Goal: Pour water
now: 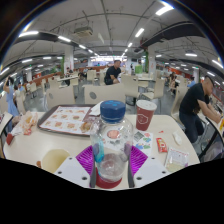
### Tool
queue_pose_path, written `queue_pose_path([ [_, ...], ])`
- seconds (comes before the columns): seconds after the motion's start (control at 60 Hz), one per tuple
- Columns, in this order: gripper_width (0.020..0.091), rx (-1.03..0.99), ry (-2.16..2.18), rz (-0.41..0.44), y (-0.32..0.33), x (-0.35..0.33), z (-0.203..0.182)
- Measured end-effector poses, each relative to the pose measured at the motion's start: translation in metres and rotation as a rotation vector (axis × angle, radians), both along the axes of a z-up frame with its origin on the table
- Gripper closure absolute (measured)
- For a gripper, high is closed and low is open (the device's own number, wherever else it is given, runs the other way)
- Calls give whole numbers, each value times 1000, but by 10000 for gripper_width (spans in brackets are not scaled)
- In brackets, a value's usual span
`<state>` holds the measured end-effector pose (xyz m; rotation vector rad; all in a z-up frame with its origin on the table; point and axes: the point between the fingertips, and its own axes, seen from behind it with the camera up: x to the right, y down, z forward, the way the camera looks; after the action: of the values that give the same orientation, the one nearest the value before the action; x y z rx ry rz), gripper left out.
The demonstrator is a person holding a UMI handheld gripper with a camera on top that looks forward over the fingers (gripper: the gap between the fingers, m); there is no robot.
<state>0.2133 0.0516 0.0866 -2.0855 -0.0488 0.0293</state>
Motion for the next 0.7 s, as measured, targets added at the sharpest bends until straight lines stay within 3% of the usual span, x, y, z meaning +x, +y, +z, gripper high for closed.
queue_pose_path([
  [0.083,667,-17,22,11,0,-2,-18],
  [0.15,673,17,20,18,-2,-3,-15],
  [0.167,673,14,16,24,-15,-1,0],
  [0.183,665,21,10,25,-5,-4,-16],
  [0.25,666,30,-6,28,-4,-5,-20],
  [0.467,519,-26,-10,10,-5,-3,-23],
  [0.533,334,-68,-10,3,-19,-3,-25],
  [0.583,240,-83,-13,-1,-25,-1,-25],
  [0.7,252,-102,-33,-19,-47,4,-18],
])
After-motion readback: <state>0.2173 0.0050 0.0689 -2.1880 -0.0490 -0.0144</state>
